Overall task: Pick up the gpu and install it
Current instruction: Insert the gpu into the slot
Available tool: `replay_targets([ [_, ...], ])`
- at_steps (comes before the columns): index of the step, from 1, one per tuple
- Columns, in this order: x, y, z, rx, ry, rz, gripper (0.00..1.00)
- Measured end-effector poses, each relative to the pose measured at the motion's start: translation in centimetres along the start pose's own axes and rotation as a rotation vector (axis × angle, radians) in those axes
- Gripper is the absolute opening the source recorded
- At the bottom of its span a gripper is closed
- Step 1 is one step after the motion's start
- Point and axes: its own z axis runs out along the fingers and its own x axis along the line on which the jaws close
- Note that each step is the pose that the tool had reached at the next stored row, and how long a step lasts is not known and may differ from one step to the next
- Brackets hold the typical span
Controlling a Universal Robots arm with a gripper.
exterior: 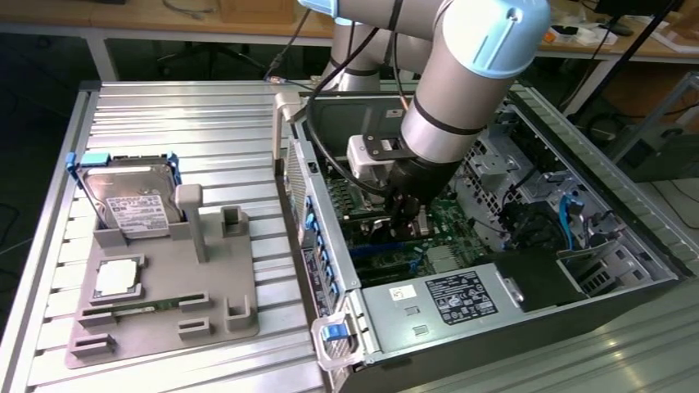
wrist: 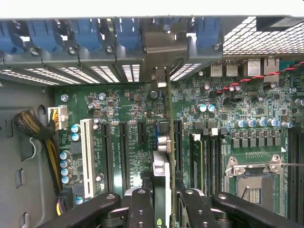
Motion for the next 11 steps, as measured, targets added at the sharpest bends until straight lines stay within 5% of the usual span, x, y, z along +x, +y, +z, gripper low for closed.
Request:
replay_targets([
  [11, -0.01, -0.39, 0.0, -0.0013, 0.0001, 0.0, 0.27],
])
